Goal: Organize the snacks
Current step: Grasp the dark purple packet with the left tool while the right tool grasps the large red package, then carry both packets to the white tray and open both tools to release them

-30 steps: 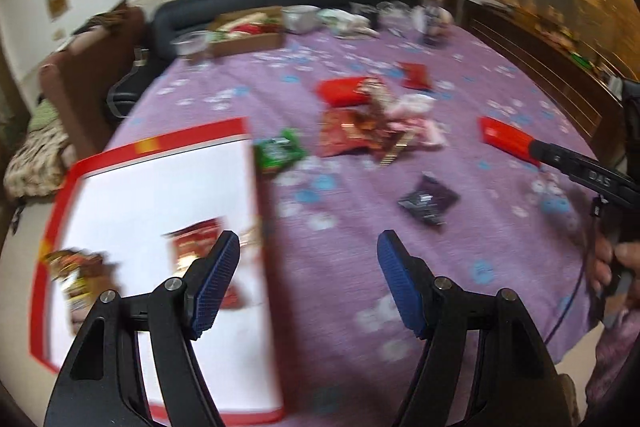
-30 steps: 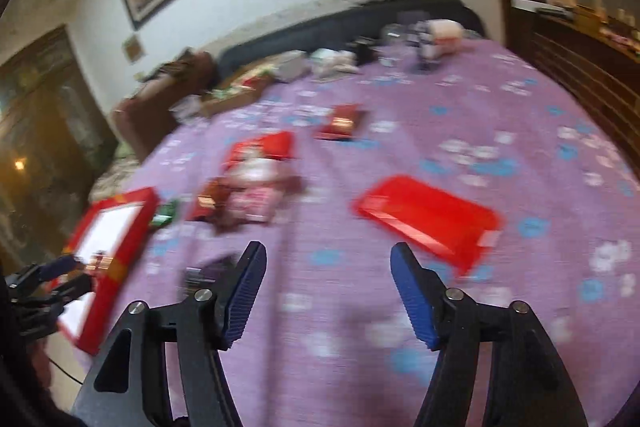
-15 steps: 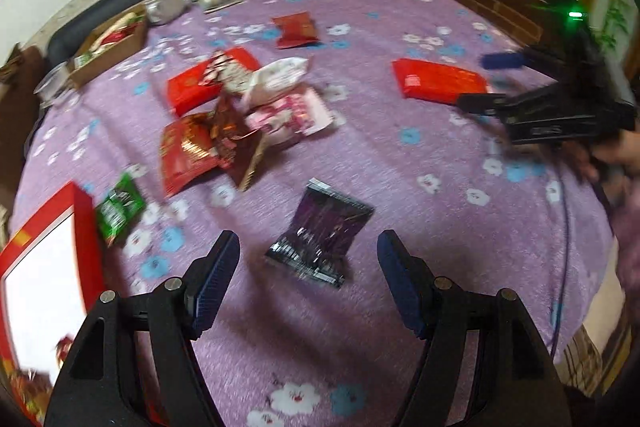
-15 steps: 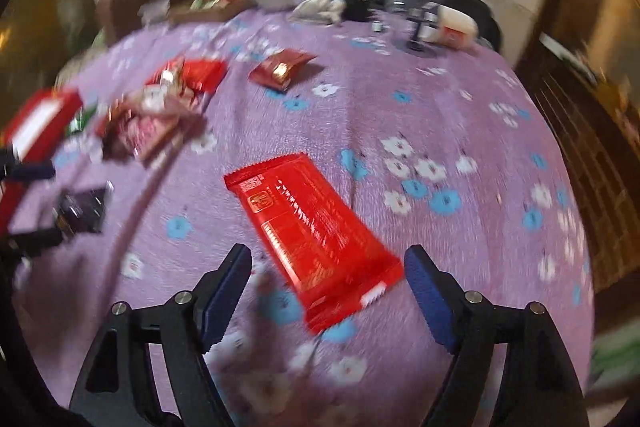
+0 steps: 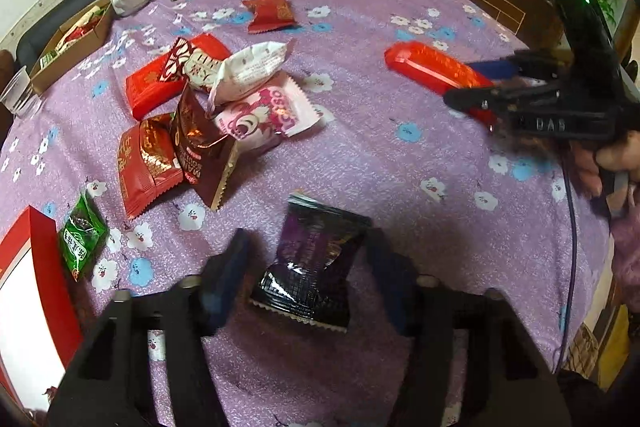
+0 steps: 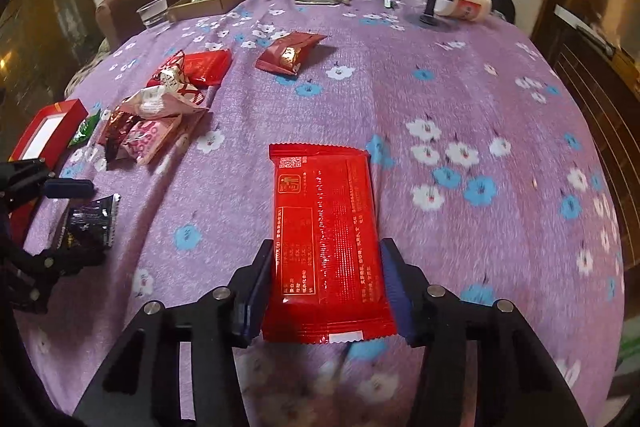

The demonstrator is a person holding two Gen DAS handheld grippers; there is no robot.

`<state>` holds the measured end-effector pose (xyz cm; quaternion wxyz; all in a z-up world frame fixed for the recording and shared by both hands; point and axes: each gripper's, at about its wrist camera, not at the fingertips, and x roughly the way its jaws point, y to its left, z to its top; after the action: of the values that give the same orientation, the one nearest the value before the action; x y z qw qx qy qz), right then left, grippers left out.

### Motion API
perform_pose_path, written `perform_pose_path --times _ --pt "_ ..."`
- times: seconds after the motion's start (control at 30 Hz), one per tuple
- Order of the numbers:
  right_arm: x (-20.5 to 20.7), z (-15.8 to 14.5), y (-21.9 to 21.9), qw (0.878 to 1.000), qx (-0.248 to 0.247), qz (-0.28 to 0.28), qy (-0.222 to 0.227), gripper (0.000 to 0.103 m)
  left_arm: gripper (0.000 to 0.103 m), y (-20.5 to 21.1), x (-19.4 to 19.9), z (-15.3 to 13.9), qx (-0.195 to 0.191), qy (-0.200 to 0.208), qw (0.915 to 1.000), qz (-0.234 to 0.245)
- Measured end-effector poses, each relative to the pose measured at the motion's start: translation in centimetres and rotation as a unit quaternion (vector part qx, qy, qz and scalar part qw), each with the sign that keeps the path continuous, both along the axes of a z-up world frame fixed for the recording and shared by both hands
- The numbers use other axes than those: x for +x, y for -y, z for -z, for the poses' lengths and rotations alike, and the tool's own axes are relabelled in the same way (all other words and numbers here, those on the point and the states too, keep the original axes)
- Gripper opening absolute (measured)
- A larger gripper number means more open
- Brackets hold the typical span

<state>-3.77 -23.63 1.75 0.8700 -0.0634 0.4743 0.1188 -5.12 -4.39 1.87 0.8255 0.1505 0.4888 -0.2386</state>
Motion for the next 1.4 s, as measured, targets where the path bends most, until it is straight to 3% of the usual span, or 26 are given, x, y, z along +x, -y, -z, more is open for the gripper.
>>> perform_pose_path --times 0.07,0.17,0.37,0.57,0.73,1.0,1.17,1.4 --pt "-1.0 -0.1 -0.4 1.0 0.003 0.007 0.003 0.052 0.033 0.1 -0.5 -0.1 -0.002 0.002 1.0 -0.001" --pt "-1.8 -0.3 -0.7 0.999 0.022 0.026 0.005 0.051 0.03 -0.1 -1.1 -0.1 -0.006 0.006 1.0 -0.005" --pt "-4.0 -0.4 -1.7 0.988 0.149 0.014 -0.03 0.051 0.024 -2.4 -2.8 -1.0 -0.053 0.008 0.9973 -0.049" --pt "-5.0 0.8 -3.8 0.949 0.302 -0.001 -0.094 0.05 0.024 -5.2 -4.3 -1.9 -0.086 0.026 0.9918 -0.091" --pt "-4.6 1.4 -6.7 0.915 0.382 -0.009 -0.131 0.05 0.024 -8.8 -6.2 -4.0 -0.105 0.062 0.9842 -0.129" --pt "-3.7 -0.5 -14.6 0.899 0.41 -0.065 -0.138 0.05 0.025 -16.4 -8.7 -5.9 -0.087 0.111 0.9663 -0.215" --pt "-3.0 -1.3 -20.5 0.888 0.421 -0.107 -0.152 0.05 0.025 -20.4 -9.1 -6.0 -0.076 0.124 0.9526 -0.267" --pt "-2.7 -1.3 -27.0 0.884 0.412 -0.143 -0.169 0.05 0.025 -24.8 -9.7 -5.1 -0.07 0.12 0.9376 -0.319"
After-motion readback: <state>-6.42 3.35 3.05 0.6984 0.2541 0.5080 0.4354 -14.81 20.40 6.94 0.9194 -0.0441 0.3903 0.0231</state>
